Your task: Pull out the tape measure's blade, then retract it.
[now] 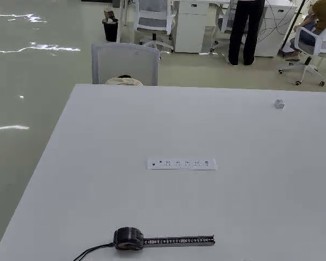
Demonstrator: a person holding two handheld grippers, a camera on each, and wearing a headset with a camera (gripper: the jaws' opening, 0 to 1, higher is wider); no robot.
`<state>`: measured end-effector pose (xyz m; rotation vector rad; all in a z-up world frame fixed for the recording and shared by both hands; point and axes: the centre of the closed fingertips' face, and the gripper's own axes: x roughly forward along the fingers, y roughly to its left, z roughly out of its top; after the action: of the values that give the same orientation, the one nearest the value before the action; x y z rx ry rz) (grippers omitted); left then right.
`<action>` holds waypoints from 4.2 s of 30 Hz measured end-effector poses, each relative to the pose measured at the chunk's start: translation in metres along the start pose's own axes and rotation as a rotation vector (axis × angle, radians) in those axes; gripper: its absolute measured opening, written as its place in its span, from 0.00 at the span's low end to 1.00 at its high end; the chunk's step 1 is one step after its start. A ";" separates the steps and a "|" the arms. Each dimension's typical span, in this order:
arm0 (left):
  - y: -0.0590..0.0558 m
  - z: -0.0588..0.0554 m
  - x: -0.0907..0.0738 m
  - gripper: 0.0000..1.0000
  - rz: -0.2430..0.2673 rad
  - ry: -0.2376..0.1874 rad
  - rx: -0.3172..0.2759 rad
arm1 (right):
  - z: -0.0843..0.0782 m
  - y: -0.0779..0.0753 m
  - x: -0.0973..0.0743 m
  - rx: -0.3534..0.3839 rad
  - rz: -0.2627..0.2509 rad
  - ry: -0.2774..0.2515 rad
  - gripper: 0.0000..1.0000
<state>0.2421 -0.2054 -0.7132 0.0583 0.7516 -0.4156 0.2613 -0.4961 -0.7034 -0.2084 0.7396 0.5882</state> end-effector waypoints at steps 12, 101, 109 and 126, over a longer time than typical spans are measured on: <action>-0.001 -0.009 -0.014 0.90 0.038 -0.004 -0.040 | 0.000 0.011 -0.019 0.018 -0.018 -0.007 0.87; -0.001 -0.001 -0.011 0.96 0.160 0.028 -0.151 | -0.021 0.008 -0.018 0.028 -0.005 0.092 0.88; -0.002 0.000 -0.005 0.96 0.162 0.033 -0.161 | -0.017 0.005 -0.012 0.012 0.000 0.096 0.88; -0.004 0.010 0.016 0.95 0.155 0.038 -0.179 | -0.013 -0.001 0.008 -0.028 0.023 0.112 0.88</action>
<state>0.2578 -0.2171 -0.7163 -0.0436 0.8126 -0.1992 0.2587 -0.4989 -0.7185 -0.2608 0.8428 0.6127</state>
